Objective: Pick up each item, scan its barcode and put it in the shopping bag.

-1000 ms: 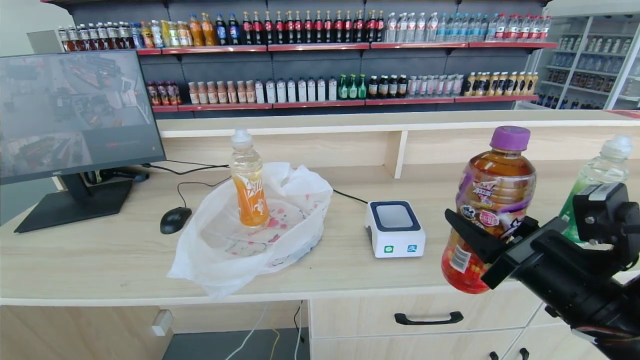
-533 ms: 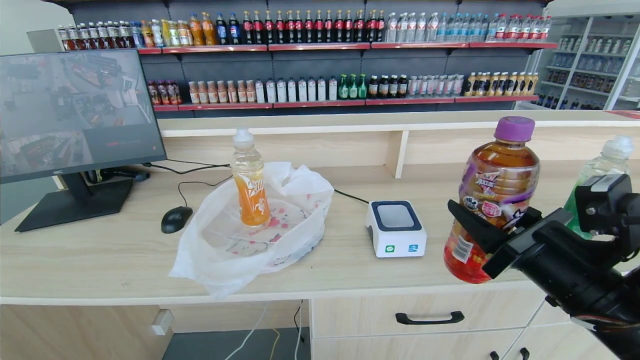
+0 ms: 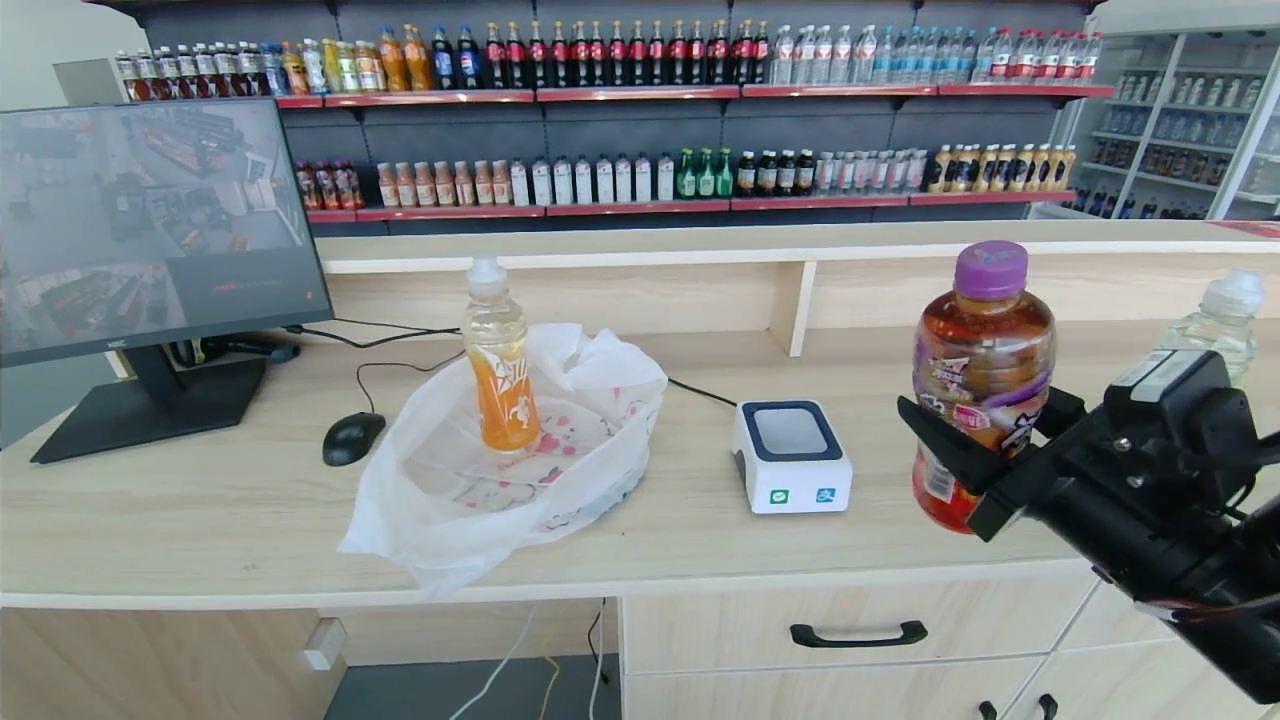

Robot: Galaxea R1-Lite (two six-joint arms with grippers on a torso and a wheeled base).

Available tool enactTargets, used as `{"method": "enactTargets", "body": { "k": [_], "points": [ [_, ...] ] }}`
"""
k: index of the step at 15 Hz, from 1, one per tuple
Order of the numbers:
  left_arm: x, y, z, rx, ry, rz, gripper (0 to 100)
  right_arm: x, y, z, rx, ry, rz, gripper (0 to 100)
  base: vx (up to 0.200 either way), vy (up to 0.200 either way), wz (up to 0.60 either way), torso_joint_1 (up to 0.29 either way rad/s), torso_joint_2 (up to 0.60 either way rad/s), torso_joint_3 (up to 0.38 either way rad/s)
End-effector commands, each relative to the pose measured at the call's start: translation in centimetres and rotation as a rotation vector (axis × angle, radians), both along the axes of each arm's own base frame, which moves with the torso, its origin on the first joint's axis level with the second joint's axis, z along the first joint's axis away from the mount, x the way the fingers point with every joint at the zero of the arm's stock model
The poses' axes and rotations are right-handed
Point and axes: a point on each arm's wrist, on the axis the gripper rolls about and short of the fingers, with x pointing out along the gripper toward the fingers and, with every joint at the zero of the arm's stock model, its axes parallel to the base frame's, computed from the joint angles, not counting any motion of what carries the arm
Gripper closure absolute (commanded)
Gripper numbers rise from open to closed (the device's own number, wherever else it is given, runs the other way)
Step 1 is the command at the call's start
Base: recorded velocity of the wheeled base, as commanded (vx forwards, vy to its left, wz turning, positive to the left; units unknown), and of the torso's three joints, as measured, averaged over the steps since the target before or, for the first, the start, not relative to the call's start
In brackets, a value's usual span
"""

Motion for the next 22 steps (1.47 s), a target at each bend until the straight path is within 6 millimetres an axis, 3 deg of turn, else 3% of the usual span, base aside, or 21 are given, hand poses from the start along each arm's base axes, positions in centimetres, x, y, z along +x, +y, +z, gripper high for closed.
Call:
{"method": "enactTargets", "body": {
  "k": [1, 6, 11, 15, 22],
  "points": [
    [0.0, 0.0, 0.0, -0.001, 0.000, 0.000, 0, 1.8, 0.9, 0.4, -0.065, -0.063, -0.010, 100, 0.000, 0.000, 0.00, 0.000, 0.00, 0.000],
    [0.0, 0.0, 0.0, -0.001, 0.000, 0.000, 0, 6.1, 3.2, 1.9, -0.317, -0.328, 0.044, 100, 0.000, 0.000, 0.00, 0.000, 0.00, 0.000],
    [0.0, 0.0, 0.0, -0.001, 0.000, 0.000, 0, 7.4, 3.6, 0.5, -0.486, -0.422, 0.125, 100, 0.000, 0.000, 0.00, 0.000, 0.00, 0.000],
    [0.0, 0.0, 0.0, -0.001, 0.000, 0.000, 0, 8.4, 1.6, -0.1, -0.581, -0.484, 0.169, 100, 0.000, 0.000, 0.00, 0.000, 0.00, 0.000],
    [0.0, 0.0, 0.0, -0.001, 0.000, 0.000, 0, 9.6, 1.9, -1.6, -0.709, -0.590, 0.262, 100, 0.000, 0.000, 0.00, 0.000, 0.00, 0.000]
  ]
}}
